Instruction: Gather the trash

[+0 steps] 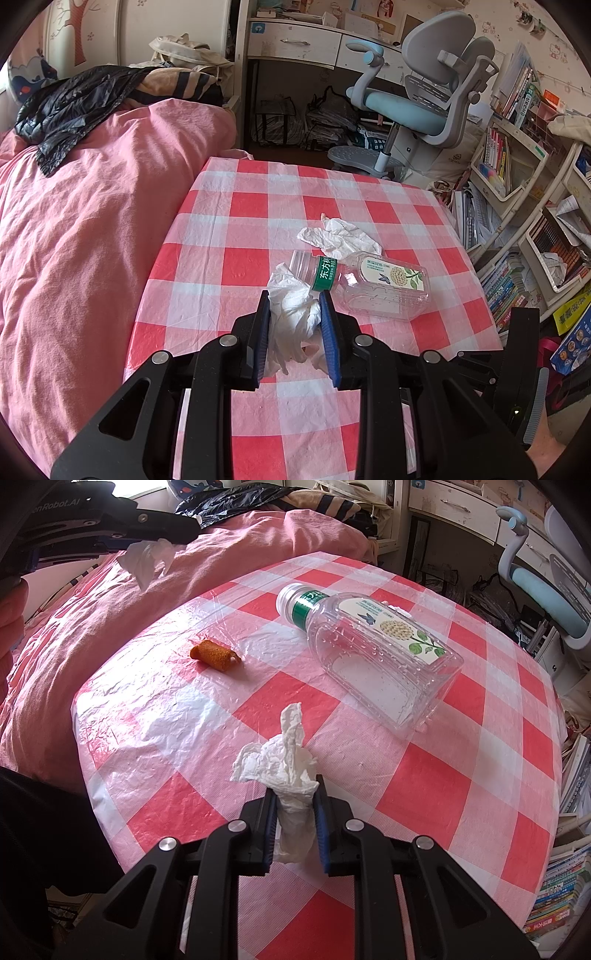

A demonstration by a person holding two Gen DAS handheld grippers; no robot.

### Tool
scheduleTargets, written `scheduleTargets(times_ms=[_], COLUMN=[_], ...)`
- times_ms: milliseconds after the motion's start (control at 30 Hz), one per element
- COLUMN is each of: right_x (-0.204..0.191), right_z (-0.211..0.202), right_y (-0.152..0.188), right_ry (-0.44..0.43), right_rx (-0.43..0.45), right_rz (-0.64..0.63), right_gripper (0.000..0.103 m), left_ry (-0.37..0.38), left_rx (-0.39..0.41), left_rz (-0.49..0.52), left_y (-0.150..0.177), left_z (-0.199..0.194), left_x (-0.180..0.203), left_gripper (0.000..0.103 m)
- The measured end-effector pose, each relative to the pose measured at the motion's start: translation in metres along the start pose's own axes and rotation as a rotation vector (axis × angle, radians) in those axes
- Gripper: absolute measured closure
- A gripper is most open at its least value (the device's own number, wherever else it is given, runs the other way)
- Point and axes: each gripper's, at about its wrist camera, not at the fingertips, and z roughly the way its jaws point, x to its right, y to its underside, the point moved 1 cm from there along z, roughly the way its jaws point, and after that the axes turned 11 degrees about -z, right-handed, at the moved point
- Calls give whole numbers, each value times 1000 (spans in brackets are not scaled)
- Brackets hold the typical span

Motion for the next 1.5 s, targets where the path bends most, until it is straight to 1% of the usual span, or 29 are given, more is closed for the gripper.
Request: scheduleTargets(times_ms=[267,467,567,700,833,1000,1100,1233,1400,1433,1500], right_x=[1,13,25,45,76,128,158,189,227,233,242], right_z=[-2,-17,-28,-44,-60,-79,-84,-79,-73,-72,-67], right_y=[0,4,13,30,55,99,130,167,208,215,228], right_ry=[7,37,57,87,132,201,233,273,291,287,279], right_rx=[3,35,49,58,61,46,8,-68,-112,-118,-136], right_rz=[4,30,54,96,160,280,348,394,487,506,534], right_gripper=[83,83,83,83,83,83,83,83,82,81,73], left_ry=[-1,-1,3,20,67,193,245,280,326,336,359], left_rx=[5,10,7,-5,-35,-99,-141,-184,-222,-228,-245], left_rz=[-5,-30,-21,10,32,48,72,115,179,191,213], left_y=[-1,-6,-6,-3,2,12,22,42,71,76,87], left_z=[-1,-5,-5,0,10,27,41,60,80,84,93], left_x=[-1,-10,-4,16,47,96,127,173,238,251,278], left_gripper=[79,79,79,79,79,79,79,79,79,79,79])
